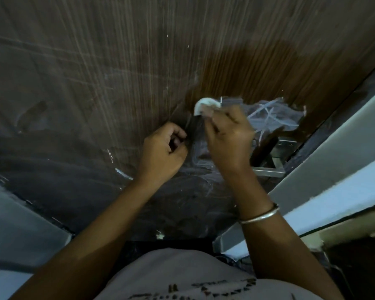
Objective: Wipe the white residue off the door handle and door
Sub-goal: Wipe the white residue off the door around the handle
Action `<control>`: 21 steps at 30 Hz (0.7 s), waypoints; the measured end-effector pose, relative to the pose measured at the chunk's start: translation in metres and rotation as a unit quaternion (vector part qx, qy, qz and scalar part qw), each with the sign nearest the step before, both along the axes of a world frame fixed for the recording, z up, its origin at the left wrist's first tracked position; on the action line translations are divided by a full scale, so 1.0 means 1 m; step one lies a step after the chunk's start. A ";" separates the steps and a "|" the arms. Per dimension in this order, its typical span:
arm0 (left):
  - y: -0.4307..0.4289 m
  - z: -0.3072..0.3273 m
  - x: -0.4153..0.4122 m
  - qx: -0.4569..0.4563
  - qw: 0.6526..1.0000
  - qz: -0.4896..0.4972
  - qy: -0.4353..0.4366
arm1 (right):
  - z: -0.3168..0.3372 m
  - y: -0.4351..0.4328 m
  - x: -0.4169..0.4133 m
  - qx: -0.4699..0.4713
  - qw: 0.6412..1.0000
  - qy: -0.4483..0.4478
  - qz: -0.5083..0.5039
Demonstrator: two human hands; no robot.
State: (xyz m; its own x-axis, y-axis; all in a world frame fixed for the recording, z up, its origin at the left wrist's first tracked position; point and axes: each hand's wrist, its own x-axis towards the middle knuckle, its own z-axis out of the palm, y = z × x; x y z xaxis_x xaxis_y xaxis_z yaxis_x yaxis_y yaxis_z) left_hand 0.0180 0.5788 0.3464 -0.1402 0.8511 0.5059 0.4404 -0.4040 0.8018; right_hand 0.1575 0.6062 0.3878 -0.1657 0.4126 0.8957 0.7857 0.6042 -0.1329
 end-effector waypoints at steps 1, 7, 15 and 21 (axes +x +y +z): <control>-0.001 -0.002 -0.001 -0.005 1.000 0.000 0.000 | 0.002 0.001 0.008 0.000 0.998 0.055 -0.006; -0.004 0.000 0.007 -0.018 1.000 -0.016 0.000 | 0.008 0.004 -0.005 0.015 0.998 0.067 0.004; 0.002 0.000 0.010 -0.007 0.999 -0.034 -0.005 | 0.005 0.004 0.026 0.004 0.990 0.137 -0.025; 0.005 0.003 0.022 -0.007 0.998 -0.058 0.001 | 0.003 0.003 0.025 -0.011 0.979 0.201 -0.028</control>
State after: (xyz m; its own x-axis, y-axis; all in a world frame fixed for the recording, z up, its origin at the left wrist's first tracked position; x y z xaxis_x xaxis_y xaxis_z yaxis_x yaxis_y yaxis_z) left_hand 0.0400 0.5843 0.3492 -0.0396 0.8689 0.4933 0.3923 -0.4406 0.8075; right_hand 0.1826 0.6094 0.3905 0.2214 0.4315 0.8745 0.6991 0.5550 -0.4508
